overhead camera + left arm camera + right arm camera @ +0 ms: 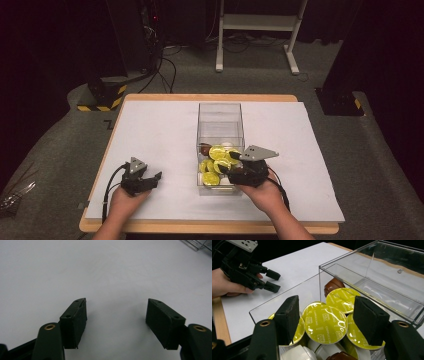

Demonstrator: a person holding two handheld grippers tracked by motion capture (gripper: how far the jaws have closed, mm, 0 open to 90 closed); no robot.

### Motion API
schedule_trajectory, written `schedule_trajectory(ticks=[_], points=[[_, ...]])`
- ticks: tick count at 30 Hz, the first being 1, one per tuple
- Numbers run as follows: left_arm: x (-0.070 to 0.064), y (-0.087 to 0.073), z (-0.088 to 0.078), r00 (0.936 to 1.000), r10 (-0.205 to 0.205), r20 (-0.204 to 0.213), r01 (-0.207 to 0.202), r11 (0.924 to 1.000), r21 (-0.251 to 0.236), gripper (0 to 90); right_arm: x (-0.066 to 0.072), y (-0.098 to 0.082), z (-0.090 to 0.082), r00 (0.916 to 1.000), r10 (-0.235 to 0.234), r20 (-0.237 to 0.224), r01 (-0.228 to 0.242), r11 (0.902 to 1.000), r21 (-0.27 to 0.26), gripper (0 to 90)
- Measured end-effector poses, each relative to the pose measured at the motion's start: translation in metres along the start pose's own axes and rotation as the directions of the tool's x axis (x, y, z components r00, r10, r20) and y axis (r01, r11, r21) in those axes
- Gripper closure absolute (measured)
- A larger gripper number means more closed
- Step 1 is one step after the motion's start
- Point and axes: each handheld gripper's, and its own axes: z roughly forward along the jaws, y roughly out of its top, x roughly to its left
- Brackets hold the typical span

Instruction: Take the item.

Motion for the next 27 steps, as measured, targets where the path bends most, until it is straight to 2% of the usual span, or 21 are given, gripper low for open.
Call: schedule_trajectory(ticks=[4,7,11,15,18,21,27], points=[[0.001,0.000,-0.001,0.9999,0.014,-0.002,-0.014,0.9999,0.006,33.6,-0.001,0.001,0.000,0.9998,0.010,-0.014,-0.010,0.9999,-0.003,40.1],[0.000,0.000,-0.001,1.0000,0.006,-0.001,-0.006,1.0000,0.002,33.6,-0.002,0.000,0.000,0.9997,0.019,-0.018,-0.019,0.9997,-0.012,41.5],[0.000,0.000,-0.001,1.0000,0.008,-0.001,-0.008,1.0000,0.004,33.6,-0.003,0.000,0.000,0.9999,0.010,-0.012,-0.010,0.9998,-0.015,43.9],[0.001,0.000,-0.001,0.9999,0.012,-0.002,-0.012,0.9999,0.005,33.6,-0.003,0.001,0.000,1.0000,-0.002,-0.006,0.002,0.9998,-0.019,42.8],[0.000,0.000,-0.001,1.0000,0.006,-0.001,-0.006,1.0000,0.001,33.6,-0.004,0.001,0.002,0.9999,0.010,-0.008,-0.010,1.0000,0.002,38.6],[0.000,0.000,-0.001,1.0000,0.010,-0.001,-0.010,0.9999,0.003,33.6,-0.002,0.001,0.005,0.9997,-0.023,0.008,0.023,0.9993,0.029,36.3],[0.001,0.000,-0.001,0.9999,0.013,-0.001,-0.013,0.9999,0.006,33.6,-0.001,0.001,0.012,0.9996,-0.018,0.021,0.016,0.9969,0.077,28.6]])
